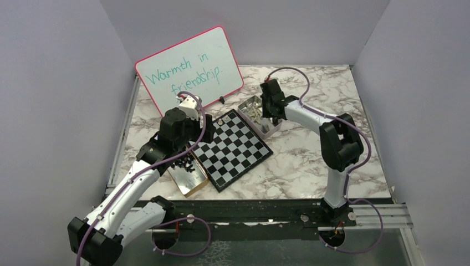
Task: Set up the chess pieces on the board
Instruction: Pick up the chess piece from the storage box, then place the chess piece on the chessboard.
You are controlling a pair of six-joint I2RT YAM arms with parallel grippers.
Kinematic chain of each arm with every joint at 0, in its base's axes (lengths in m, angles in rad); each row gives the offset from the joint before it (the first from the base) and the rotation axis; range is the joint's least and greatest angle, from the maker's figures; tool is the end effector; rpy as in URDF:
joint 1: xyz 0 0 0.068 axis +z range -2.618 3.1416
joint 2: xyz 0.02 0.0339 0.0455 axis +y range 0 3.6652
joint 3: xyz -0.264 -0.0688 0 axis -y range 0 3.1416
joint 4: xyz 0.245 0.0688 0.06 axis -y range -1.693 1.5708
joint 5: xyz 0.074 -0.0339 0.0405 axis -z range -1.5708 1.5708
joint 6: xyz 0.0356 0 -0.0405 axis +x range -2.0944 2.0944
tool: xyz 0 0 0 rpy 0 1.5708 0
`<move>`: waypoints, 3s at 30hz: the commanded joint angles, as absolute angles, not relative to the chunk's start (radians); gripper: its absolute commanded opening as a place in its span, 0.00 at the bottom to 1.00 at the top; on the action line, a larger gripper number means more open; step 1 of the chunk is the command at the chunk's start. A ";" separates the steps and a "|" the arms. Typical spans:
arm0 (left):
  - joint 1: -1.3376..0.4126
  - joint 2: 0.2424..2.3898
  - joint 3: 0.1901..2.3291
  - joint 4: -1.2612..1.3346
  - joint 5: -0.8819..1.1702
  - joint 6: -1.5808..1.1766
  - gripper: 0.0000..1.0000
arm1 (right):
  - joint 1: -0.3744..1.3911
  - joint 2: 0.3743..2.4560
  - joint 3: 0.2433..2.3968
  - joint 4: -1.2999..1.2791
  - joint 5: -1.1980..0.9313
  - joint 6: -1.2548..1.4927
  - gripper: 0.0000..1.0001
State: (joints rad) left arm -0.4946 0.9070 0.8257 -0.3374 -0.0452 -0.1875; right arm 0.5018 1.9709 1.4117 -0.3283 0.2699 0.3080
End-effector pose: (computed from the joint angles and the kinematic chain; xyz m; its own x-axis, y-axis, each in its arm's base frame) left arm 0.1825 -0.0966 0.3168 -0.4332 0.0221 -0.9010 0.3635 0.9191 -0.1523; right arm 0.3822 0.1989 0.1935 -0.7437 -0.0748 -0.6643 -0.0950 0.9955 -0.0056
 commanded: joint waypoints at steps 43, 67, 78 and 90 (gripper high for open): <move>-0.510 1.348 0.943 0.474 0.278 -0.944 0.66 | 0.499 1.484 0.846 0.739 -0.118 1.719 0.16; -0.537 1.473 0.974 0.570 0.355 -0.993 0.48 | 0.499 1.495 0.837 0.753 -0.112 1.729 0.16; -0.537 1.463 0.965 0.578 0.301 -0.927 0.17 | 0.499 1.496 0.810 0.743 -0.123 1.703 0.16; -0.507 1.416 0.916 0.574 0.292 -0.887 0.08 | 0.498 1.493 0.773 0.758 -0.166 1.611 0.17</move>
State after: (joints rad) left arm -0.5323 1.4712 0.9398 0.5354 0.3233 -0.9230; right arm 0.5018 1.5032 0.8124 0.7170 -0.1291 1.6768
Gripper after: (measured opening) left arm 0.158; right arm 0.251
